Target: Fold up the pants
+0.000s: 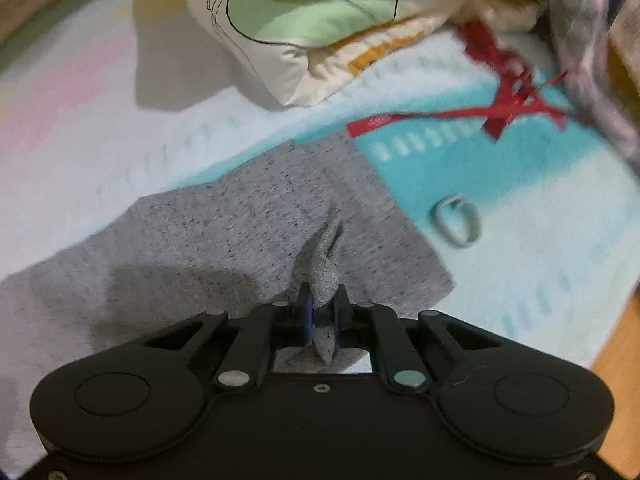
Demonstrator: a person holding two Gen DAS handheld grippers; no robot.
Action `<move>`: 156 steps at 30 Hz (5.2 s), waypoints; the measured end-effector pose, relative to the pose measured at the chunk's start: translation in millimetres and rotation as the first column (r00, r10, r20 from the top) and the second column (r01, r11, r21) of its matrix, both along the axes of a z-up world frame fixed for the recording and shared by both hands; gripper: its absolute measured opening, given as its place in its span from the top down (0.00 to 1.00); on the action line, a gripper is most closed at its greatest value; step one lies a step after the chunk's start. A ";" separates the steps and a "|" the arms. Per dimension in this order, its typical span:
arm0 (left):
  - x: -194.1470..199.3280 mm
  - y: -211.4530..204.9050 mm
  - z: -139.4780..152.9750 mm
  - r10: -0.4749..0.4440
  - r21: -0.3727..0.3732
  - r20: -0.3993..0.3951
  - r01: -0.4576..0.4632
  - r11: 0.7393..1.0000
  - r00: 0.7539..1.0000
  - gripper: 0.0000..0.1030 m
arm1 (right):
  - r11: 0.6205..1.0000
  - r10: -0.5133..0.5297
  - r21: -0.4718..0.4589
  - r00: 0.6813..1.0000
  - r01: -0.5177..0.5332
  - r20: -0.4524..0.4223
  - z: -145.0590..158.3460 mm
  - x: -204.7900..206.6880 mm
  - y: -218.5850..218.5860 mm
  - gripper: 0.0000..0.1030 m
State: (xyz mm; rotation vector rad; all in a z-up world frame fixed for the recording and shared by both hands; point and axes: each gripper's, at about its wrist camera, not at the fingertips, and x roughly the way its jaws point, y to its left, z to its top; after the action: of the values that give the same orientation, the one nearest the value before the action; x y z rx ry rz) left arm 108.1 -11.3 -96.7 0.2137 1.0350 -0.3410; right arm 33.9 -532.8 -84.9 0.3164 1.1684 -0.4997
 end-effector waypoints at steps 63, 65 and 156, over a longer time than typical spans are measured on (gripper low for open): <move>16.9 -262.5 -11.7 -0.312 0.084 -0.007 0.312 0.946 0.950 0.56 | 0.922 -0.209 0.381 0.908 0.060 0.364 38.6 -42.3 -70.9 0.79; 12.1 -268.4 -12.2 -0.335 0.114 0.060 0.327 0.938 0.940 0.56 | 0.926 -0.200 0.373 0.905 0.050 0.376 45.1 -40.6 -67.7 0.80; -0.7 -31.0 -8.3 -0.134 -0.337 -0.019 0.119 0.934 0.991 0.93 | 0.882 0.469 -0.168 0.857 -0.441 0.215 -3.0 15.7 231.8 0.07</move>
State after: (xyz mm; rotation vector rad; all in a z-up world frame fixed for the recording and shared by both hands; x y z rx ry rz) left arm 107.3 -42.3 -105.1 -0.0351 0.9896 -0.6348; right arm 49.7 -300.9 -87.9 -0.0050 0.9222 -0.0995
